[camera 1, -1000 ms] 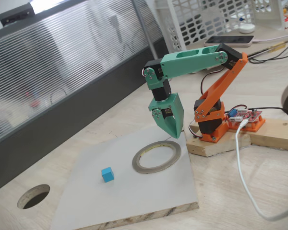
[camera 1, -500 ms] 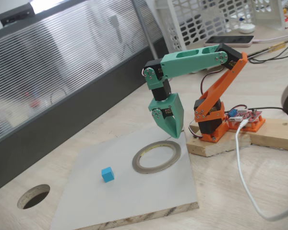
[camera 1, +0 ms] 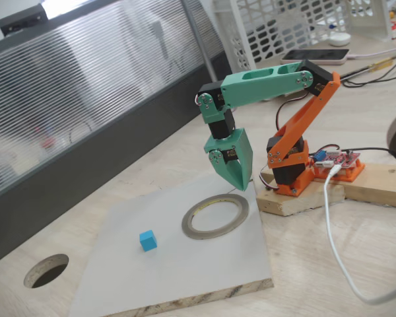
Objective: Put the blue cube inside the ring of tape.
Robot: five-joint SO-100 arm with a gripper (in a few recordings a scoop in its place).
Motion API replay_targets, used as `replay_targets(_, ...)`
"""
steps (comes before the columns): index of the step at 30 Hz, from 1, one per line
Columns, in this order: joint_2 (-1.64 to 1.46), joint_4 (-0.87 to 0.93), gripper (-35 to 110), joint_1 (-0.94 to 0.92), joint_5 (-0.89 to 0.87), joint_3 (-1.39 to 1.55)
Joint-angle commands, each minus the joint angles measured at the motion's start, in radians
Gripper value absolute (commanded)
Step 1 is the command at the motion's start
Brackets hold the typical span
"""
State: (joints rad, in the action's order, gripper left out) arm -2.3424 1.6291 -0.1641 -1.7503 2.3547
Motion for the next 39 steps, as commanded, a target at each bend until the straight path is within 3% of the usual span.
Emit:
replay_targets(1, -0.014, 0.018, 1, -0.008, -0.012, 0.015)
replay_targets(21, -0.014, 0.025, 1, 0.0, -0.014, -0.009)
replay_targets(31, -0.014, 0.028, 1, -0.006, -0.014, -0.357)
replay_targets(39, 0.003, 0.028, 1, 0.003, -0.011, -0.377)
